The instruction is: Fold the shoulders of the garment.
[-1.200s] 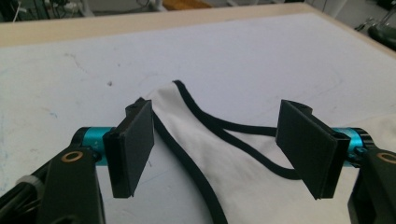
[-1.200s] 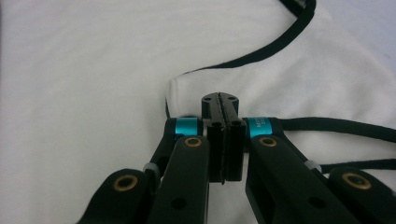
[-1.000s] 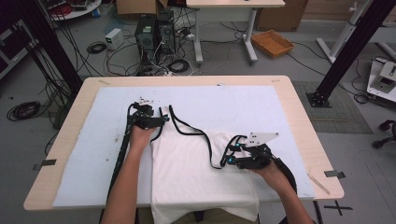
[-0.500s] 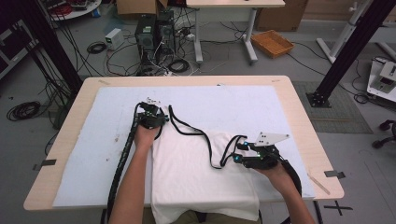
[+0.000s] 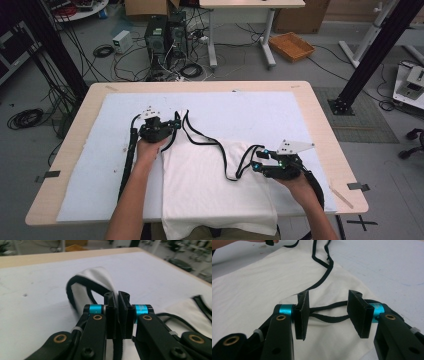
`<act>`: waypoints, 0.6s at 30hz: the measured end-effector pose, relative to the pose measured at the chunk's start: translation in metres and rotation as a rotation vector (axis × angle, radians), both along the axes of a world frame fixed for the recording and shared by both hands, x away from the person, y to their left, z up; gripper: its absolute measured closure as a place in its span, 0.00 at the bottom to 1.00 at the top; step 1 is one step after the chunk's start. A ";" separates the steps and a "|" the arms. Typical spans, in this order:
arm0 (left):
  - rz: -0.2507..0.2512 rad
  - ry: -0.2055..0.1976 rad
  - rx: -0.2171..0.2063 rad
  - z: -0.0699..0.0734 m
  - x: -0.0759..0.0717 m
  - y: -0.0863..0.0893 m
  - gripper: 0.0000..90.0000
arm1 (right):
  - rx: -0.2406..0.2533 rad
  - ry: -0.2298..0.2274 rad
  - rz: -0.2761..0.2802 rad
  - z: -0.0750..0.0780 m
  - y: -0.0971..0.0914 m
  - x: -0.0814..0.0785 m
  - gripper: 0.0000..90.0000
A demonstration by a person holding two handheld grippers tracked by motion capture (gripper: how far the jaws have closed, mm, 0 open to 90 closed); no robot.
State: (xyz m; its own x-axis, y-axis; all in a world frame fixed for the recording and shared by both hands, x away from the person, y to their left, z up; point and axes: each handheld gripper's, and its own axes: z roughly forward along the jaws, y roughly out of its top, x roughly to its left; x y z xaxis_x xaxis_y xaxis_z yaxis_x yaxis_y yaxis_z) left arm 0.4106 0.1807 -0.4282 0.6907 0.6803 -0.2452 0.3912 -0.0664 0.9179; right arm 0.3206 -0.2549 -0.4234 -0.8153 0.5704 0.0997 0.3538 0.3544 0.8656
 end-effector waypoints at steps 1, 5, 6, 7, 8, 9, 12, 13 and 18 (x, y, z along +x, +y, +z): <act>-0.018 -0.002 -0.006 0.000 -0.005 0.000 0.94 | 0.001 0.005 -0.002 0.000 0.001 0.000 0.59; -0.065 -0.010 -0.033 -0.002 -0.018 0.000 0.94 | -0.004 0.004 0.000 0.000 0.003 0.001 0.59; -0.094 -0.008 -0.028 -0.005 -0.026 -0.002 0.94 | -0.006 0.005 0.002 0.000 0.003 0.002 0.59; -0.094 -0.008 -0.028 -0.005 -0.026 -0.002 0.94 | -0.006 0.005 0.002 0.000 0.003 0.002 0.59; -0.118 -0.007 -0.022 -0.009 -0.034 -0.003 0.94 | -0.006 0.005 0.002 -0.001 0.003 0.003 0.59; -0.124 -0.010 -0.023 -0.010 -0.038 -0.003 0.94 | -0.004 0.007 -0.002 -0.001 0.003 0.003 0.59; -0.142 -0.022 -0.025 -0.012 -0.048 0.000 0.94 | -0.001 0.010 -0.008 0.000 0.002 0.004 0.58; -0.142 -0.022 -0.025 -0.012 -0.048 0.000 0.94 | -0.001 0.010 -0.008 0.000 0.002 0.004 0.58; -0.169 -0.009 -0.018 -0.014 -0.068 0.007 0.68 | -0.010 0.012 -0.006 -0.001 0.002 0.004 0.57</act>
